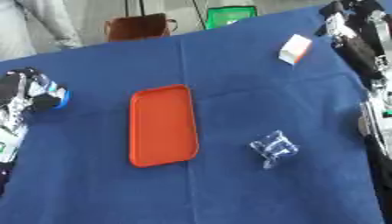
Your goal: Pick up objects on the table and place them in the box.
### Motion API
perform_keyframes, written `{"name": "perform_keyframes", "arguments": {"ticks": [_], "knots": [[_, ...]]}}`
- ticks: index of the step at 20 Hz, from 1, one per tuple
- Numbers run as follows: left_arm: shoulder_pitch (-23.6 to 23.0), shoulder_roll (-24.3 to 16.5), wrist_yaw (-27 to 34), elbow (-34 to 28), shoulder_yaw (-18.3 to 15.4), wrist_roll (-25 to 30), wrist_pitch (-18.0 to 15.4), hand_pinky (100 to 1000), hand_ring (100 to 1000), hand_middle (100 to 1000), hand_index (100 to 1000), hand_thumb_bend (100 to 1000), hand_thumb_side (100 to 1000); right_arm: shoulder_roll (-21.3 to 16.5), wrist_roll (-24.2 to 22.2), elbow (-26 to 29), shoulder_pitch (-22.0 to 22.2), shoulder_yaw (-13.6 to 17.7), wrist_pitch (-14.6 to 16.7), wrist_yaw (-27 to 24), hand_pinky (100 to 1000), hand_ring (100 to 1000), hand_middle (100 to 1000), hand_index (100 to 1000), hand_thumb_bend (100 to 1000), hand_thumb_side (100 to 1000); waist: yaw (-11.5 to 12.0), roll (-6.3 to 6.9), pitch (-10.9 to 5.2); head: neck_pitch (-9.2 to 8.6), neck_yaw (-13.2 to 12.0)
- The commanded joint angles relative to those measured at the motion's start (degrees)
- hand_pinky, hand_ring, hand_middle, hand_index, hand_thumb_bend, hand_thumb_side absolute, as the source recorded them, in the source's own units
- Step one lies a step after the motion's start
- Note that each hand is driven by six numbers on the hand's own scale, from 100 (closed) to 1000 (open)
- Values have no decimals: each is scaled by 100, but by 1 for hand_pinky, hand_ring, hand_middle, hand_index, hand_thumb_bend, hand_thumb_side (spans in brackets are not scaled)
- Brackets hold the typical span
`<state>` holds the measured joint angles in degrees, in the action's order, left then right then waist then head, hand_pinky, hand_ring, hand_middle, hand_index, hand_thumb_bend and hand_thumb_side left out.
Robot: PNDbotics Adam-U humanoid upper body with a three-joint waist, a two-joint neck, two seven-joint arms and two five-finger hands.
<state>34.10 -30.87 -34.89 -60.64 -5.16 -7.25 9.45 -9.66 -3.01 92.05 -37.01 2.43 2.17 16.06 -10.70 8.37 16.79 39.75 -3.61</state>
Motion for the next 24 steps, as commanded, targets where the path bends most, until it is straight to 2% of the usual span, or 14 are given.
{"name": "perform_keyframes", "arguments": {"ticks": [1,3,7,9,13,16,20,24], "knots": [[-43,-325,151,-541,-77,98,34,284,395,581,775,100,237,-21,14,79,-74,13,3,-11,701,518,635,854,100,558,24,-28,-110,-40,28],[-91,-345,162,-754,-81,169,82,282,392,582,776,100,229,-22,14,80,-72,13,3,-12,701,518,635,854,100,558,28,-27,-111,-38,34],[-333,-430,208,-1810,43,396,-22,283,393,583,775,100,237,-24,20,90,-65,20,1,-6,701,518,635,854,100,558,49,-23,-115,-33,63],[-389,-441,248,-2066,59,491,41,283,393,583,775,100,237,-23,20,93,-64,20,0,-3,701,518,635,854,100,558,51,-23,-115,-33,65],[-491,-533,359,-2988,430,708,-178,281,393,581,772,100,210,-18,18,96,-61,16,-1,2,701,518,635,854,100,559,56,-18,-121,-37,68],[-439,-624,344,-3711,955,1066,-451,284,396,583,772,100,193,2,2,107,-45,-3,4,6,701,518,635,854,100,559,49,-1,-140,-38,65],[-262,-627,246,-4127,1402,1486,-628,288,400,586,771,100,175,22,-11,117,-41,-18,6,14,701,518,635,854,100,559,36,5,-153,-41,63],[15,-500,120,-4214,1803,1847,-841,290,401,587,770,100,172,41,-24,113,-58,-29,7,24,701,518,635,854,100,558,9,-3,-155,-32,54]]}}
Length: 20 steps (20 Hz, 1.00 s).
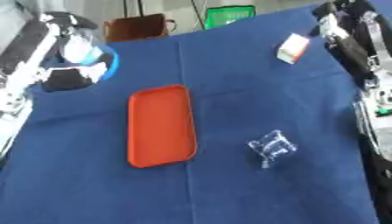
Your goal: Pick up objects on the table and place them in the box.
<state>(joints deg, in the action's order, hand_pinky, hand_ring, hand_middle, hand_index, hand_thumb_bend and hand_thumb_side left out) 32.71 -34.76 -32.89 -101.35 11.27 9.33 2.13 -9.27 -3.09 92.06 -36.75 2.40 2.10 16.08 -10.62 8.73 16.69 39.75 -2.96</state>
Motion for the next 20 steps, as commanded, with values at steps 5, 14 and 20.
{"name": "perform_keyframes", "arguments": {"ticks": [5,14,20], "knots": [[338,7,-197,-68,441,428,-304,290,401,587,770,100,170,15,-23,107,-93,-36,15,26,701,518,635,854,100,559,-15,-41,-140,-31,-18],[473,352,-768,622,1040,688,-822,307,413,574,770,100,167,34,-38,93,-136,-50,20,18,701,517,634,854,100,561,-62,-57,-105,-10,-28],[436,539,-1052,1090,1114,594,-1014,315,418,582,771,100,176,36,-40,85,-141,-54,24,7,701,517,634,854,100,562,-74,-57,-91,-1,-33]]}}
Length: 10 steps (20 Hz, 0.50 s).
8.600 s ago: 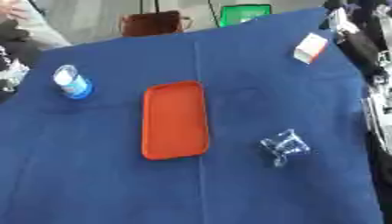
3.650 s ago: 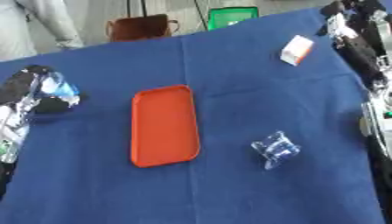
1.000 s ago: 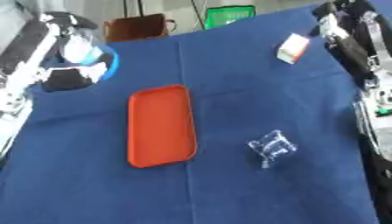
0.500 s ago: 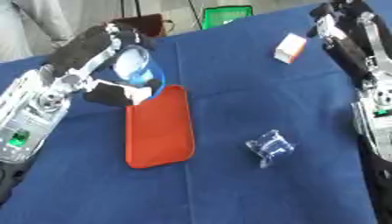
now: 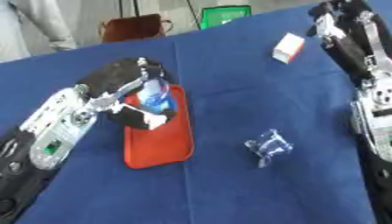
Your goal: Pick up objects on the table and place them in the box.
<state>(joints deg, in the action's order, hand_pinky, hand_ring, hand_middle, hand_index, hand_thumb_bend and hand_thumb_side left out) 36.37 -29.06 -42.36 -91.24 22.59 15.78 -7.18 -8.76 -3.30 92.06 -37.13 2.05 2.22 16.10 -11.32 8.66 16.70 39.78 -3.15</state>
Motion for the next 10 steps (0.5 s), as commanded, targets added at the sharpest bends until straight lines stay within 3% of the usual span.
{"name": "perform_keyframes", "arguments": {"ticks": [1,7,10], "knots": [[59,-16,-140,138,-5,-70,-108,319,420,585,772,100,176,-13,-22,89,-105,-20,14,5,701,517,634,854,100,561,-6,-50,-90,-3,-15],[37,36,-282,290,41,-162,-217,334,428,593,776,100,178,-10,-25,91,-110,-18,14,3,701,517,634,854,100,561,-15,-51,-86,3,-17],[16,22,-355,294,47,-143,-259,415,468,648,805,100,240,-11,-22,89,-111,-13,12,5,701,516,634,854,100,561,-15,-56,-86,2,-20]]}}
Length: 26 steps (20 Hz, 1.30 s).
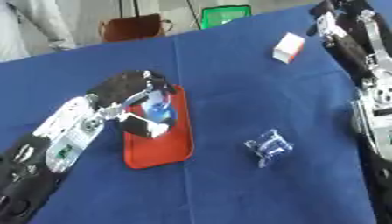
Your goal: Pick up objects on the table and place them in the box.
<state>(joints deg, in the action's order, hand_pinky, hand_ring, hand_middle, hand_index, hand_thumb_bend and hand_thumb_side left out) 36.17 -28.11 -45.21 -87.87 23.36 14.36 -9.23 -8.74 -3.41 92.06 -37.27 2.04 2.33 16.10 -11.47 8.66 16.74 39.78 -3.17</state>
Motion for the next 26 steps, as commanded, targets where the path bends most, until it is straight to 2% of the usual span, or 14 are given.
{"name": "perform_keyframes", "arguments": {"ticks": [1,3,4,5,6,7,8,9,16,18,19,22,23,26], "knots": [[21,-83,-98,-46,-28,22,-84,470,492,684,819,125,278,-14,-9,89,-97,-11,1,4,701,517,634,854,100,562,2,-56,-90,2,-18],[-13,-98,-138,-76,-19,88,-193,684,673,796,864,372,529,-14,-7,91,-96,-9,2,3,701,516,634,854,100,562,4,-56,-90,0,-14],[-31,-107,-151,-97,-28,132,-269,684,673,796,864,372,529,-14,-5,92,-95,-8,2,3,701,516,634,854,100,562,6,-57,-90,0,-12],[-48,-114,-153,-130,-37,168,-345,845,809,865,895,676,777,-14,-4,93,-94,-7,1,3,701,516,634,855,100,562,9,-57,-89,0,-10],[-69,-125,-145,-173,-55,204,-422,845,809,865,895,676,777,-16,-4,94,-94,-6,1,3,701,516,634,855,100,562,13,-56,-89,0,-8],[-91,-138,-126,-221,-83,231,-481,903,860,892,910,849,880,-18,-3,93,-92,-5,0,4,702,516,634,854,100,559,18,-57,-89,1,-2],[-114,-152,-101,-270,-116,257,-525,903,860,892,910,849,880,-19,-4,94,-92,-5,0,5,702,516,634,854,100,559,22,-58,-89,1,2],[-136,-169,-76,-317,-153,282,-549,924,877,905,919,913,910,-19,-3,95,-92,-2,0,7,702,517,634,855,100,559,26,-60,-90,1,8],[-355,-282,167,-812,-489,342,-464,937,885,909,927,917,928,-24,13,101,-85,15,-4,12,702,516,634,855,100,560,55,-68,-94,-8,46],[-476,-298,288,-1166,-750,214,-327,924,870,890,923,898,907,-27,21,105,-80,23,-4,11,702,516,634,855,100,560,79,-75,-94,-19,70],[-549,-300,437,-1370,-895,136,-227,916,856,877,919,876,866,-29,25,105,-76,28,-6,12,702,516,634,855,100,561,93,-80,-95,-23,81],[-732,-339,865,-1933,-1259,-42,97,912,850,868,916,860,841,-39,32,99,-68,34,-12,11,702,516,634,855,100,561,123,-86,-97,-38,99],[-785,-342,979,-2097,-1385,-109,196,902,832,845,906,836,801,-40,35,99,-65,37,-13,11,702,516,634,855,100,561,139,-90,-102,-41,115],[-990,-347,1373,-2562,-1850,-486,509,879,811,821,894,807,772,-38,44,108,-56,48,-13,20,702,517,634,855,100,561,179,-101,-114,-55,157]]}}
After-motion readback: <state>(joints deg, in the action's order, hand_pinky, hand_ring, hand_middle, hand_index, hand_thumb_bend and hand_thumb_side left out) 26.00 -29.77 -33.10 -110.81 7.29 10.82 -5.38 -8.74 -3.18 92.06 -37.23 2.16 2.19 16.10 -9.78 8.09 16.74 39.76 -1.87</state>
